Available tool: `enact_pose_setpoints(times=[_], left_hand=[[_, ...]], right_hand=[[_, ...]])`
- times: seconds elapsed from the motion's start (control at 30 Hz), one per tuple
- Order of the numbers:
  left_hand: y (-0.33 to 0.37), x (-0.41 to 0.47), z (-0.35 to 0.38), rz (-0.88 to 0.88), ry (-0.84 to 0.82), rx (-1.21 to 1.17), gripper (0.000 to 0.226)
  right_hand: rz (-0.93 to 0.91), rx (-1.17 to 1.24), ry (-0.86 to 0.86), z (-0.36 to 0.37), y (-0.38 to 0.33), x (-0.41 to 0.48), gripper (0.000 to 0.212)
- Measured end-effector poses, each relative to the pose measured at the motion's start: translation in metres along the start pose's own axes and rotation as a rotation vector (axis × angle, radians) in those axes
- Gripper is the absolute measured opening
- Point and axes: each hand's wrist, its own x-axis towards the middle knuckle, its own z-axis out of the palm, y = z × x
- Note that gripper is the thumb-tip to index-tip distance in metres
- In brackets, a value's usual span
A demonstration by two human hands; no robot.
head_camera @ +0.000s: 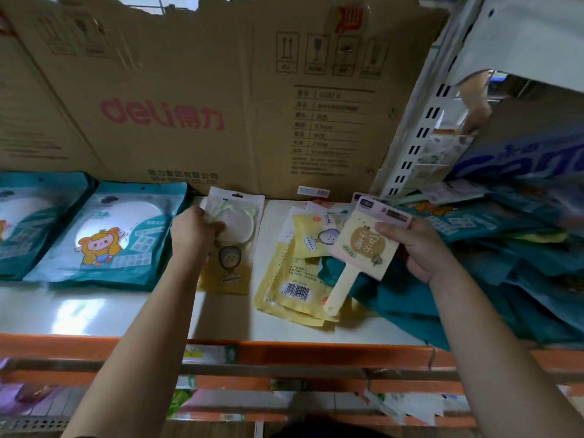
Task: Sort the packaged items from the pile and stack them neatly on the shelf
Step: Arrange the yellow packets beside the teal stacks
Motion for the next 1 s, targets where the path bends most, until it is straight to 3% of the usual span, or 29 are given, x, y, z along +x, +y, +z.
enact_pose_setpoints(times=[0.1, 0.27, 0.37, 0.53, 0.8, 1.0], left_hand=[[-0.004, 0.000, 0.004, 0.002, 0.031, 0.031, 0.040], [-0.008, -0.001, 0.007, 0.101, 0.101, 0.169, 0.056], [-0.004, -0.008, 0.011, 0.174, 0.106, 0.176, 0.052], [0.008, -0.031, 0.022, 0.276, 0.041, 0.040, 0.035], [0.040, -0.071, 0.043, 0.397, -0.154, -0.025, 0.025], [0.049, -0.074, 0.044, 0.289, -0.192, -0.047, 0.046]], right_hand=[[0.006, 0.034, -0.005, -0.001, 0.000, 0.000, 0.086], [0.013, 0.072, 0.027, 0.000, -0.003, -0.001, 0.036], [0.024, 0.093, 0.057, -0.002, -0.003, 0.000, 0.051], [0.045, 0.093, 0.076, -0.004, -0.004, 0.000, 0.017], [0.027, 0.092, 0.077, -0.007, -0.010, -0.001, 0.018], [0.015, 0.094, 0.039, -0.013, -0.011, -0.007, 0.015]])
